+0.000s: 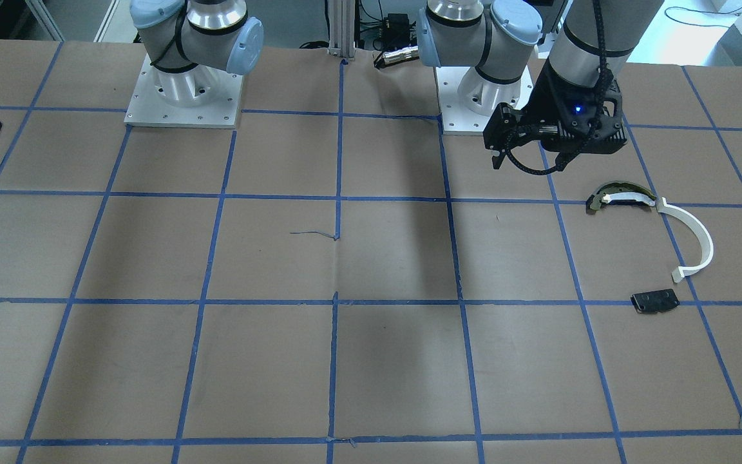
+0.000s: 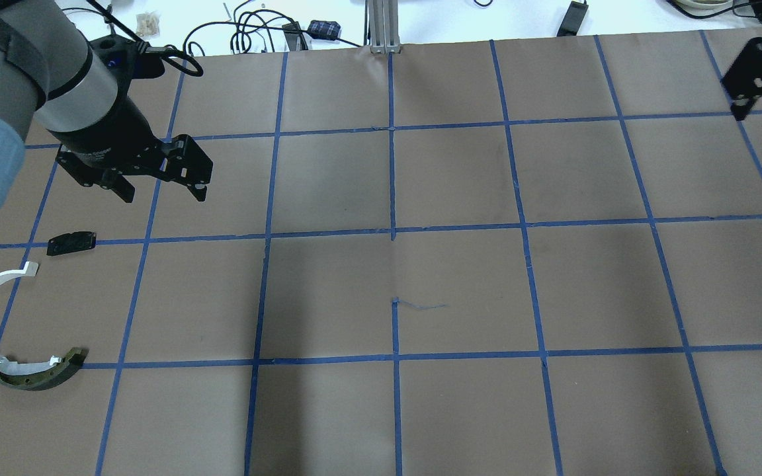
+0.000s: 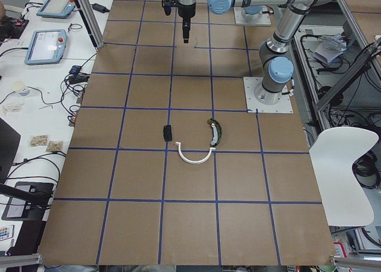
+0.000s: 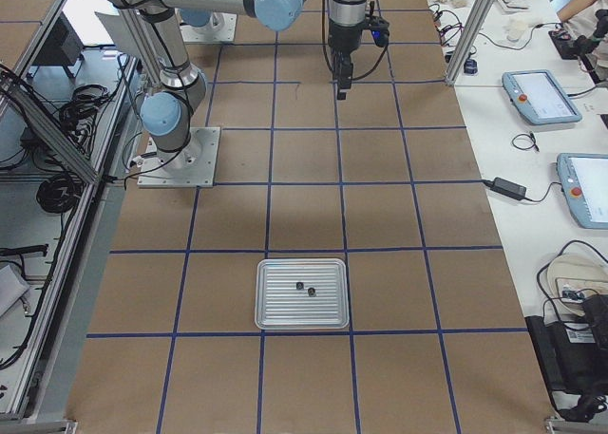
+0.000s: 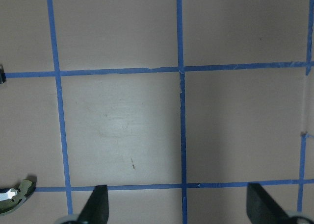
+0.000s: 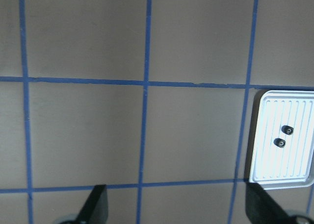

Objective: Place bearing gear from tray to pile

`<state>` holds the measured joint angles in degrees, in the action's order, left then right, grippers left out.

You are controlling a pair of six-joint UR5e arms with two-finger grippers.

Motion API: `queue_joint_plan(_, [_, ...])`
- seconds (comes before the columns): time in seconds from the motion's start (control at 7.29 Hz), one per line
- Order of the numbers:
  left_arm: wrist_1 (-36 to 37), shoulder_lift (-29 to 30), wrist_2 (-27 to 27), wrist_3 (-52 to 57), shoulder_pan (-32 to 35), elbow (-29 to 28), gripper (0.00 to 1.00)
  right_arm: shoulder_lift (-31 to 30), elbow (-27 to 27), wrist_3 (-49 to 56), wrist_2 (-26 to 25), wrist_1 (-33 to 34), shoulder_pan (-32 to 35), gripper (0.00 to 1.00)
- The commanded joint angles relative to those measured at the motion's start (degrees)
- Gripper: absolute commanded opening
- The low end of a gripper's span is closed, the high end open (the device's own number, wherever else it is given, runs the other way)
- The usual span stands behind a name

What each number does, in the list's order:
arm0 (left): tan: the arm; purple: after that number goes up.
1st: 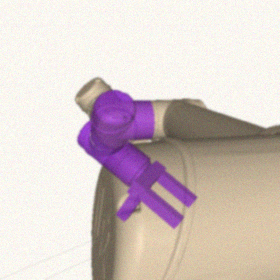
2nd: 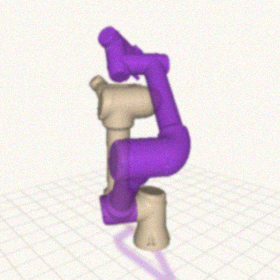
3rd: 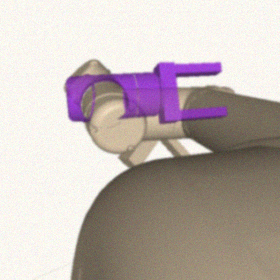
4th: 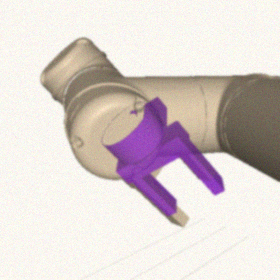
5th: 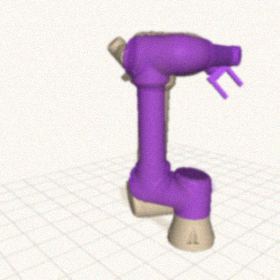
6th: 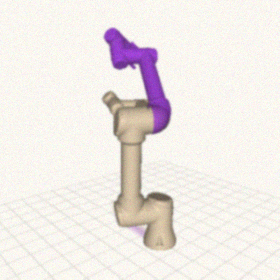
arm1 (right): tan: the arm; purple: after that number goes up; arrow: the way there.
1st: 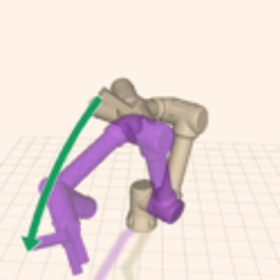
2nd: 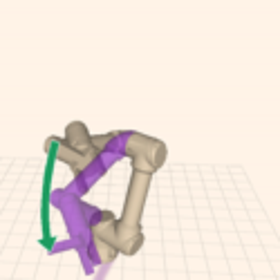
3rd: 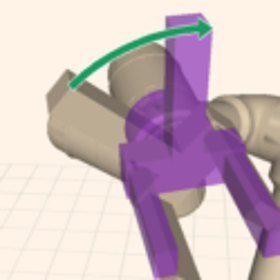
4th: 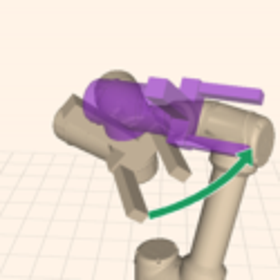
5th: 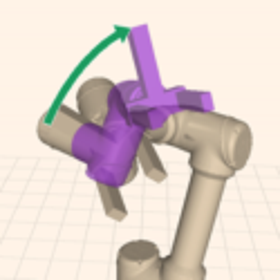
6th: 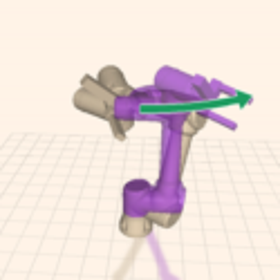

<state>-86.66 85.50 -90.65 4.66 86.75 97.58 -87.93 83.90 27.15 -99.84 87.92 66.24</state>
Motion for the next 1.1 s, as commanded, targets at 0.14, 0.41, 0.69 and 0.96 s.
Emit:
queue_joint_plan(0.14, [0.1,0.0,0.0,0.0,0.0,0.0,1.00,10.0,0.1,19.4,0.3,10.5,-19.4,0.96])
queue_joint_plan(0.41, [0.1,0.0,0.0,0.1,0.0,-0.1,1.00,17.4,0.1,24.4,0.3,14.8,-25.4,0.94])
queue_joint_plan(0.69, [0.0,0.0,-0.1,0.0,0.0,0.0,1.00,23.7,0.2,31.8,0.3,20.6,-28.5,0.93])
queue_joint_plan(0.96, [0.0,0.0,-0.1,0.0,-0.1,-0.2,1.00,29.3,0.3,35.6,3.6,23.4,-30.9,0.92])
